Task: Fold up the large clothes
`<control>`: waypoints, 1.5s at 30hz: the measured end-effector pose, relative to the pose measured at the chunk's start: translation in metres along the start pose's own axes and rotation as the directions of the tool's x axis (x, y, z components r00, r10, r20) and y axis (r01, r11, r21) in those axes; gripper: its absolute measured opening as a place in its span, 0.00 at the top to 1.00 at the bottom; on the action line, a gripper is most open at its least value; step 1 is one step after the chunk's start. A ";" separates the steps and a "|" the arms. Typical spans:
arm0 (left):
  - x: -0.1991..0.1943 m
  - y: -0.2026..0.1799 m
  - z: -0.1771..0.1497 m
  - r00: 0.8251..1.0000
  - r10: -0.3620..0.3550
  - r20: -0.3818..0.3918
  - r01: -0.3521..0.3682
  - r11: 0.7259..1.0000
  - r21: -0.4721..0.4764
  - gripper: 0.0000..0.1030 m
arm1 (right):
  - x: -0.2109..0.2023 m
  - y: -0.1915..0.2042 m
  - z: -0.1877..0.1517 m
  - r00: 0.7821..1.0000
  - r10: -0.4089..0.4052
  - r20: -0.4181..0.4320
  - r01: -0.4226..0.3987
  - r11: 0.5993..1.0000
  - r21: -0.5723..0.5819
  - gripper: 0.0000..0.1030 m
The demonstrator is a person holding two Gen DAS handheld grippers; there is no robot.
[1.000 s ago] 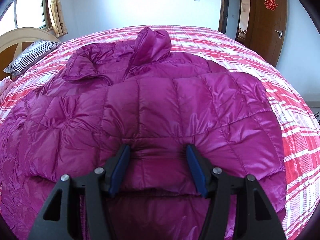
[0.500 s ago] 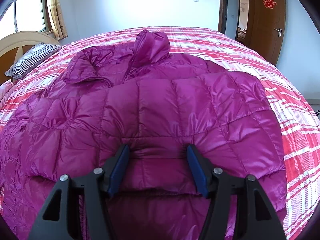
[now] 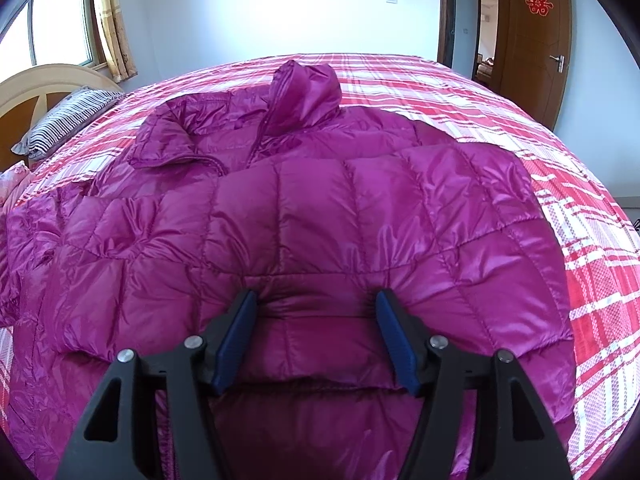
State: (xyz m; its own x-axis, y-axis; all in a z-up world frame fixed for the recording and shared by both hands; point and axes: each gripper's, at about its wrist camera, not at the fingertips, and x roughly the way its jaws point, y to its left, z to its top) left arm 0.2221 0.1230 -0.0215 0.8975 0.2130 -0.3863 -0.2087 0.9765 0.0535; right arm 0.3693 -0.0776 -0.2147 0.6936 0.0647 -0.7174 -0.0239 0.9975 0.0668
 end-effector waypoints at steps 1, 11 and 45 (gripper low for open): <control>-0.002 -0.012 0.011 0.999 -0.029 0.018 0.029 1.000 0.009 0.87 | 0.000 -0.001 0.000 1.000 0.005 0.002 -0.005 1.000 0.005 0.35; 0.008 -0.163 0.052 0.951 -0.306 0.047 0.294 0.940 0.175 0.87 | -0.043 -0.053 0.013 0.988 0.133 0.083 -0.148 0.965 0.217 0.19; 0.110 -0.252 -0.031 0.987 -0.148 -0.070 0.162 0.940 0.300 0.07 | -0.079 -0.145 -0.025 0.950 0.032 0.309 -0.180 0.867 0.464 0.14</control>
State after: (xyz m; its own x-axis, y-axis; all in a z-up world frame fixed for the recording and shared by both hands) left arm 0.3608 -0.1007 -0.1062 0.8892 0.0632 -0.4531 0.0661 0.9623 0.2639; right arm 0.3001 -0.2262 -0.1855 0.8811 0.0845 -0.4653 0.1883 0.8398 0.5092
